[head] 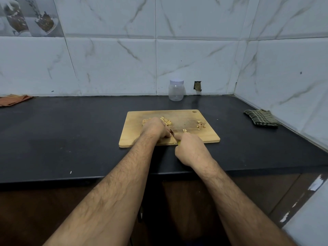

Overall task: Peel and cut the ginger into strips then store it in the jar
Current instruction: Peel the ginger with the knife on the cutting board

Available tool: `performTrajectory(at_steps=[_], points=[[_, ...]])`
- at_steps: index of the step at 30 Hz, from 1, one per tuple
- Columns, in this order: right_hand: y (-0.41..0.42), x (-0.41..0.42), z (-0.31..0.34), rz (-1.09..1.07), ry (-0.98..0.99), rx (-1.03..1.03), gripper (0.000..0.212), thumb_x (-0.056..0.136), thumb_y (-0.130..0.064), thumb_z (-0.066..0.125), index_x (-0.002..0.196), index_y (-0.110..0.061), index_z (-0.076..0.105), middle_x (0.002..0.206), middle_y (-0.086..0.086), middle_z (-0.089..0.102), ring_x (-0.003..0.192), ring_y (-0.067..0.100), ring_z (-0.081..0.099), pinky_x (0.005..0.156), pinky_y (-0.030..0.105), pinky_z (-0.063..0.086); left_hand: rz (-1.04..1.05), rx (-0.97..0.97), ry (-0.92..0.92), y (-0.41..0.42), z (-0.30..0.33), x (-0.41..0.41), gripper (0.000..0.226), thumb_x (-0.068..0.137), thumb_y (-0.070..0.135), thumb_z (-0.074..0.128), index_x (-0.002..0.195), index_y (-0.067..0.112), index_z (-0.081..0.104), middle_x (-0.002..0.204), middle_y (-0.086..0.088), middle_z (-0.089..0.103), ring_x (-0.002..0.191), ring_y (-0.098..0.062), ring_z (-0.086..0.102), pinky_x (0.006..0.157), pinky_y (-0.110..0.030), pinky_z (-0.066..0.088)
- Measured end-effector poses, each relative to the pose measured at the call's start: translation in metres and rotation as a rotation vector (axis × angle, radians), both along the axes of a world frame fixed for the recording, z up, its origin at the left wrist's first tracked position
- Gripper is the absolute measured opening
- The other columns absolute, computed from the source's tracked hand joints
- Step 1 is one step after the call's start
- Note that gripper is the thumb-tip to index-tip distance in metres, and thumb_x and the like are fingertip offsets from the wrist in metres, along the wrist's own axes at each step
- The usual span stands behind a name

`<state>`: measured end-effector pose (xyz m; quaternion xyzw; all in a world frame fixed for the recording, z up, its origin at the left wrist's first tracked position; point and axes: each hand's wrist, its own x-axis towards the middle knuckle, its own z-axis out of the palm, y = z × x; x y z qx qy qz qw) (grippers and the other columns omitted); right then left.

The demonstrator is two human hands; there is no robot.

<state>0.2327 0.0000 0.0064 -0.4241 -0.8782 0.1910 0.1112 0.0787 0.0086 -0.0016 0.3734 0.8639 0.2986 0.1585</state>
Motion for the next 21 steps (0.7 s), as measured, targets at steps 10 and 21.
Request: performTrajectory(at_steps=[10,21], points=[[-0.007,0.002,0.001,0.009,0.002,0.017,0.044,0.091,-0.006,0.052,0.130,-0.025,0.058,0.119,0.006,0.061,0.100,0.022,0.056,0.082,0.035,0.054,0.015,0.014,-0.002,0.000,-0.001,0.003,0.007,0.079,0.019,0.079,0.086,0.017,0.079,0.082,0.000,0.076,0.061,-0.017,0.065,0.075,-0.036,0.063],[-0.015,0.018,-0.006,-0.046,-0.028,0.032,0.048,0.093,-0.010,0.051,0.138,-0.028,0.053,0.127,0.005,0.061,0.115,0.025,0.056,0.088,0.036,0.053,0.015,0.076,-0.005,-0.003,-0.009,-0.001,0.007,0.079,0.025,0.081,0.076,0.026,0.075,0.077,0.013,0.070,0.070,-0.009,0.060,0.077,-0.028,0.058]])
